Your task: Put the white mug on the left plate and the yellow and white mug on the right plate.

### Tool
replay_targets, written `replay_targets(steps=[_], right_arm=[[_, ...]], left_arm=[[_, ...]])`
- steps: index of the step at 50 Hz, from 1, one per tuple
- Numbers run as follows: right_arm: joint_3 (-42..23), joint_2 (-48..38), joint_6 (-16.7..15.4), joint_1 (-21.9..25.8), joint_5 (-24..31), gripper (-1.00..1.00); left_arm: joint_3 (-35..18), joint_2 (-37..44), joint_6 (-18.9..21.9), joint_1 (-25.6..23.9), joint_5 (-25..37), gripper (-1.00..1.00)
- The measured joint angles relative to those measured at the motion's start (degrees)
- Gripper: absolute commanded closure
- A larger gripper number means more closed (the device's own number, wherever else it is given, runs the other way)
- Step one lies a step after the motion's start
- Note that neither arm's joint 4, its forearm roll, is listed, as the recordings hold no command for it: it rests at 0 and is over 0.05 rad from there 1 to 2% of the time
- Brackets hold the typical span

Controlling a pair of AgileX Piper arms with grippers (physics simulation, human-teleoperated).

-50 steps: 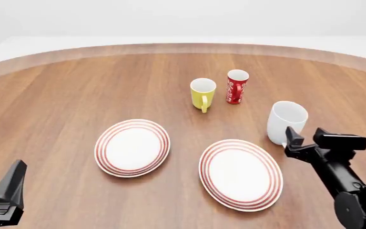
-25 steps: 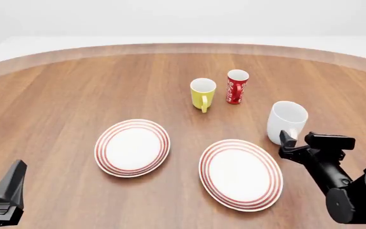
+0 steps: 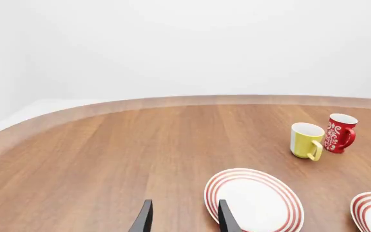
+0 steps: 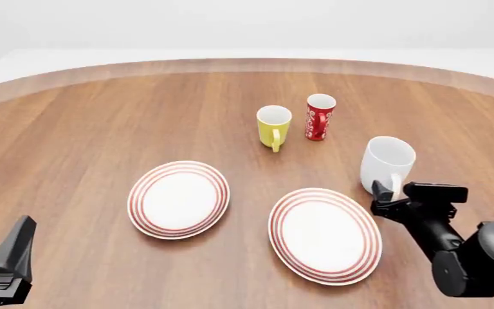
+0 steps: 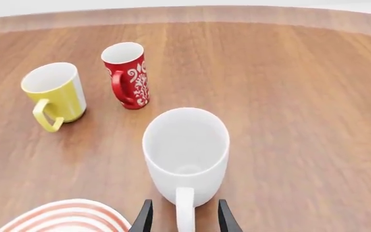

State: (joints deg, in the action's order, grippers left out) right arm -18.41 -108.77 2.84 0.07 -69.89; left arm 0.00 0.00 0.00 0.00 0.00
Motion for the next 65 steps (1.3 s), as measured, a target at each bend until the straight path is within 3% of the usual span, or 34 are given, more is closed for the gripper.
replay_targets(steps=[17, 18, 45, 65], right_arm=[[-1.4, -2.7, 0.0, 0.0, 0.0, -1.0], [-1.5, -2.8, 0.0, 0.0, 0.0, 1.0], [-0.8, -1.7, -0.5, -0.5, 0.0, 1.0], [2.7, 5.8, -1.7, -0.6, 1.3, 1.0]], left_arm=[[0.0, 0.0, 0.0, 0.0, 0.0, -1.0], [0.0, 0.0, 0.0, 0.0, 0.0, -1.0], [0.0, 0.0, 0.0, 0.0, 0.0, -1.0], [0.0, 0.0, 0.0, 0.0, 0.0, -1.0]])
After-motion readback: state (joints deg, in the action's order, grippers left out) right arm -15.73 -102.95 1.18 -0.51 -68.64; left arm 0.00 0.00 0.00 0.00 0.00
